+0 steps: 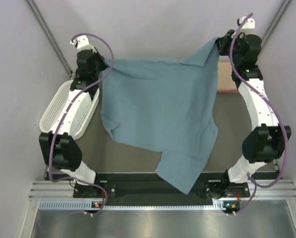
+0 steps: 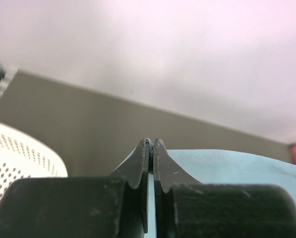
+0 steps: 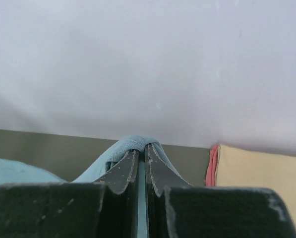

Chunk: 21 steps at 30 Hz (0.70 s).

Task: Fold and stack the t-shirts
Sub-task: Flatten the tshirt out

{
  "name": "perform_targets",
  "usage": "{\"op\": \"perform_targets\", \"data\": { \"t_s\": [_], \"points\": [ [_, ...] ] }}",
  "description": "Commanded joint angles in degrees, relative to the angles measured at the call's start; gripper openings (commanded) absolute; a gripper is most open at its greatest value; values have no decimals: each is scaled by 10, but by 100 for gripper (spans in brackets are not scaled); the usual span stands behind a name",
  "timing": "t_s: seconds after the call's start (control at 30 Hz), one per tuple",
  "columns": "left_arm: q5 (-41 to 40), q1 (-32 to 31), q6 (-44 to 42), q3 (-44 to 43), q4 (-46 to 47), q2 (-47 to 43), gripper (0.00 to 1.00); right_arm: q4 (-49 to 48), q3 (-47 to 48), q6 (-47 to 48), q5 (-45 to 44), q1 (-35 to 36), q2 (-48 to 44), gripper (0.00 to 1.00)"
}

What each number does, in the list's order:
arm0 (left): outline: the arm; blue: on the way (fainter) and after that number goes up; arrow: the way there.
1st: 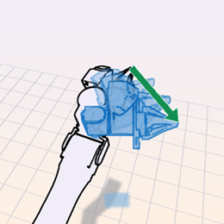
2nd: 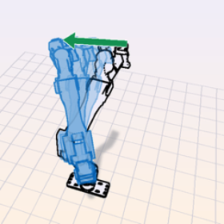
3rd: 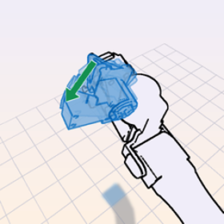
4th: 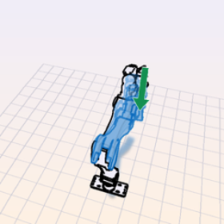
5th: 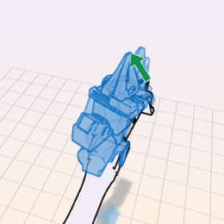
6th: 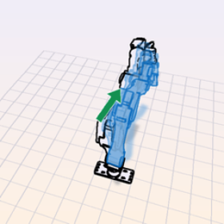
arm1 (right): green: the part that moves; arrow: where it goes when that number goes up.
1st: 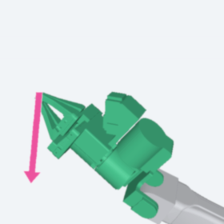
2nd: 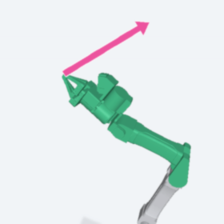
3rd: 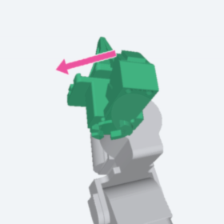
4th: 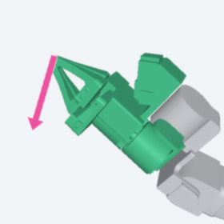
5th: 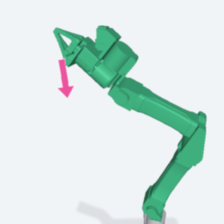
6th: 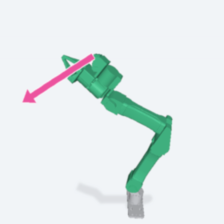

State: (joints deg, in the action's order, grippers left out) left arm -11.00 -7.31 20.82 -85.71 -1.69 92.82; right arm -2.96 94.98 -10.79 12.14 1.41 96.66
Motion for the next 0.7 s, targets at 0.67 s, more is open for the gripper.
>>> {"op": "perform_targets", "data": {
  "t_s": [0.67],
  "points": [
    [34, 3, 6, -49, -43, -451, 0, 24, 72, -5, 17, -8, -481, 0]
  ]
}}
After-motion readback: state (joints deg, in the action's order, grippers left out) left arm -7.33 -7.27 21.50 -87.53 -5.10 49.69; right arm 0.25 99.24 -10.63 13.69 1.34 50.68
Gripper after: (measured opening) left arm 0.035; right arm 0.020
